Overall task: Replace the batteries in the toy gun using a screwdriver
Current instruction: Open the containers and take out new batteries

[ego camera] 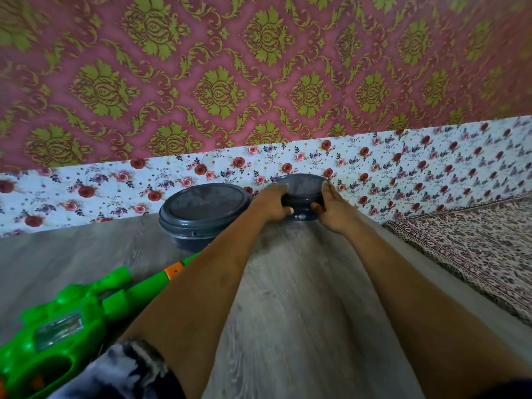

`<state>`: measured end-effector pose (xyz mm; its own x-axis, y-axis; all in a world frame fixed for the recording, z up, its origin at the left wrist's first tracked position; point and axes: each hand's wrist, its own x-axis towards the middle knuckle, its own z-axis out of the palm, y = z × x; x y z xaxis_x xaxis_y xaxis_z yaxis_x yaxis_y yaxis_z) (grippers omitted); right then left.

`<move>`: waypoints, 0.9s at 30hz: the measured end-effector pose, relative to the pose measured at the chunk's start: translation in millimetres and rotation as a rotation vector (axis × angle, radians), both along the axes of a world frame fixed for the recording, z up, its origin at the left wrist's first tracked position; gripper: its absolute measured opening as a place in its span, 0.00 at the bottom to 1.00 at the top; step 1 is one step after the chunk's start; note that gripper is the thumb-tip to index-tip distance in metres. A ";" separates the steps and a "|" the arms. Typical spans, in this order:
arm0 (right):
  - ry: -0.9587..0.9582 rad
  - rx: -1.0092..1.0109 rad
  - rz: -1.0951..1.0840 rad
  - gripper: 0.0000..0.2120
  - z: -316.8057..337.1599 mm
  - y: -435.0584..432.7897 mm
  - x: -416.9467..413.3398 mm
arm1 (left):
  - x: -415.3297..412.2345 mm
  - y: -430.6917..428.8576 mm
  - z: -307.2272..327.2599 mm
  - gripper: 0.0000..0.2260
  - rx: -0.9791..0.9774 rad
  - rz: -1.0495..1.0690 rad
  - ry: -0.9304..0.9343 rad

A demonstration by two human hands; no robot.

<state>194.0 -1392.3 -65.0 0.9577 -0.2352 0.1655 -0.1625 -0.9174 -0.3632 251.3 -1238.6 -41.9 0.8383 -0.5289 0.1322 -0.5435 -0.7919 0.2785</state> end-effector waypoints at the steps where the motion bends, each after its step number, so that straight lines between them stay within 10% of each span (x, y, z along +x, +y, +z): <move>1: -0.048 0.030 -0.010 0.32 1.4 6.0 -5.9 | -7.4 8.5 4.7 0.29 -0.055 0.006 0.003; 7: -0.400 0.144 0.006 0.22 14.4 60.6 -43.2 | -28.3 89.7 24.3 0.19 -0.241 0.198 -0.137; 16: -0.036 0.800 0.002 0.30 11.4 147.0 -28.3 | -19.0 170.8 6.6 0.31 -0.305 0.727 0.046; 22: -0.057 1.017 -0.039 0.26 2.9 168.1 -18.9 | -15.1 183.2 2.9 0.21 -0.860 0.681 0.487; 27: -0.126 1.023 -0.050 0.25 18.5 173.1 -25.5 | -21.2 187.1 12.9 0.19 -1.012 0.608 0.425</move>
